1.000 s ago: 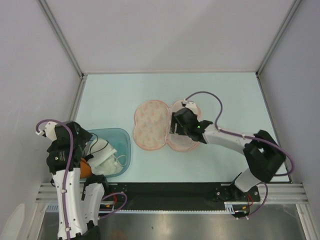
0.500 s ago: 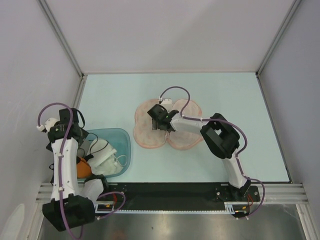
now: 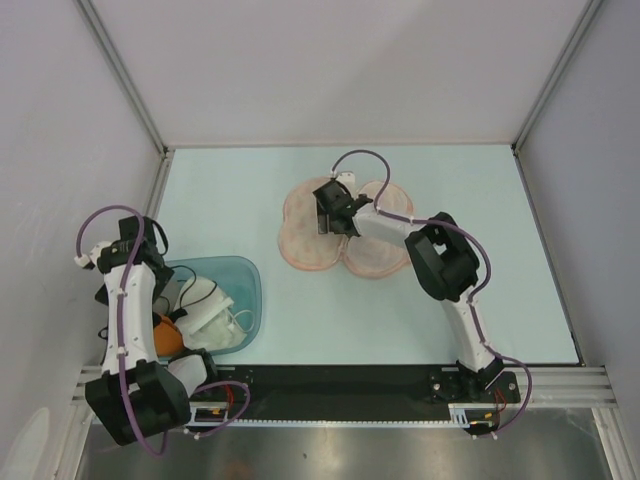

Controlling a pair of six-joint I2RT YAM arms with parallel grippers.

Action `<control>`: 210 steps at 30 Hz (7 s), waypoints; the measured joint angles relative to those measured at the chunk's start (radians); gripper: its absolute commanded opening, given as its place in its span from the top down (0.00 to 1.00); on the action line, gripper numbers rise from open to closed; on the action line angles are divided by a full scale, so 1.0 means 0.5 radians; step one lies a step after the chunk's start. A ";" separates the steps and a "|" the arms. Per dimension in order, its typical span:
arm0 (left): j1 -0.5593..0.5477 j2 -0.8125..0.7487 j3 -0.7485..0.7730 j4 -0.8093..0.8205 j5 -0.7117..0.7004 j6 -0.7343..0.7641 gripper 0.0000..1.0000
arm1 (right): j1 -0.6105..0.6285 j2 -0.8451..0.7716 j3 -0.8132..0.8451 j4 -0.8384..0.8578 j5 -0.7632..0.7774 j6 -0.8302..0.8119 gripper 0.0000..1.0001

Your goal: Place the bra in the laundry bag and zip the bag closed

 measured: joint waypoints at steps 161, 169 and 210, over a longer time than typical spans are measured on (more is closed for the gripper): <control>-2.046 0.560 0.394 0.462 1.070 -0.739 0.10 | 0.534 -1.914 -2.335 0.439 -0.405 2.976 0.42; -2.045 -0.040 0.098 0.577 0.950 -0.517 0.11 | 0.697 -1.862 -2.329 0.508 -0.259 2.782 0.79; -2.039 -0.378 0.116 1.738 2.298 0.951 0.15 | 0.217 -2.990 -1.927 0.615 -1.435 -0.452 1.00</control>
